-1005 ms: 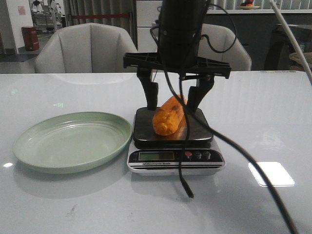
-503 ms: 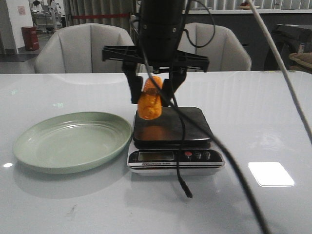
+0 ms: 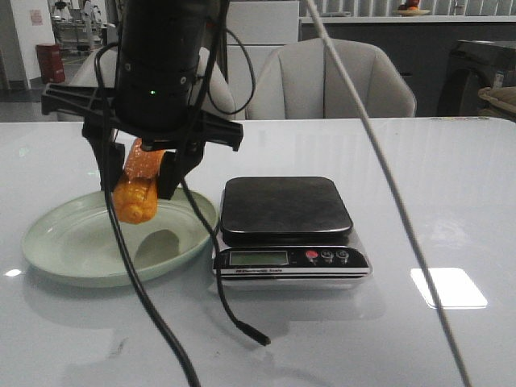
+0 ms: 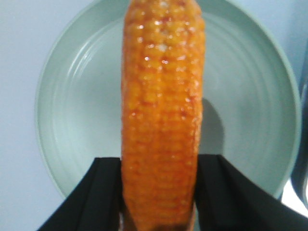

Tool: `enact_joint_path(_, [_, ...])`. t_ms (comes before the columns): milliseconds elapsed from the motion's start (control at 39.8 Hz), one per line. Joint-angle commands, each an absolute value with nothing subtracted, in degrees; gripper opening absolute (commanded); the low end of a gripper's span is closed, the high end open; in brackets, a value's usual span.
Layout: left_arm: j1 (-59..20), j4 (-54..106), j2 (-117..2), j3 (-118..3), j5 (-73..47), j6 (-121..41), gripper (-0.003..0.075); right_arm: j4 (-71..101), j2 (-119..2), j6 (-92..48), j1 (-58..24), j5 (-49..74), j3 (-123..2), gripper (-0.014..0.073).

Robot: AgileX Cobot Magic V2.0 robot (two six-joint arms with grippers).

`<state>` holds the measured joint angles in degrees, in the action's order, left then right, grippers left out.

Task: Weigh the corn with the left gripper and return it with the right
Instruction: 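Grasp the corn with the right gripper and carry it toward the plate, then lower the corn onto the green plate and open the right gripper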

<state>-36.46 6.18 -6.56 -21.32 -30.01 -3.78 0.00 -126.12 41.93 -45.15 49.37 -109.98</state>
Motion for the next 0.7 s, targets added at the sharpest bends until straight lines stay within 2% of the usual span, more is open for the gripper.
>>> enact_joint_path(0, [-36.7,6.6,-7.1,-22.9,-25.4,-3.8,0.0113,1.0,-124.4,41.3,-45.2,46.2,-111.8,0.0302])
enact_joint_path(251, [-36.7,6.6,-7.1,-22.9,-25.4,-3.8,0.0113,1.8,-125.7,41.3,-45.2,45.7,-112.0,0.0526])
enact_joint_path(503, [-36.7,6.6,-7.1,-22.9,-25.4,-3.8,0.0113,1.8,-124.3,40.5,-43.7,55.1,-116.1,0.0538])
enact_joint_path(679, [-36.7,6.6,-7.1,-22.9,-25.4,-3.8,0.0113,1.9,-120.5,29.7,-42.1,61.7,-116.5,0.0537])
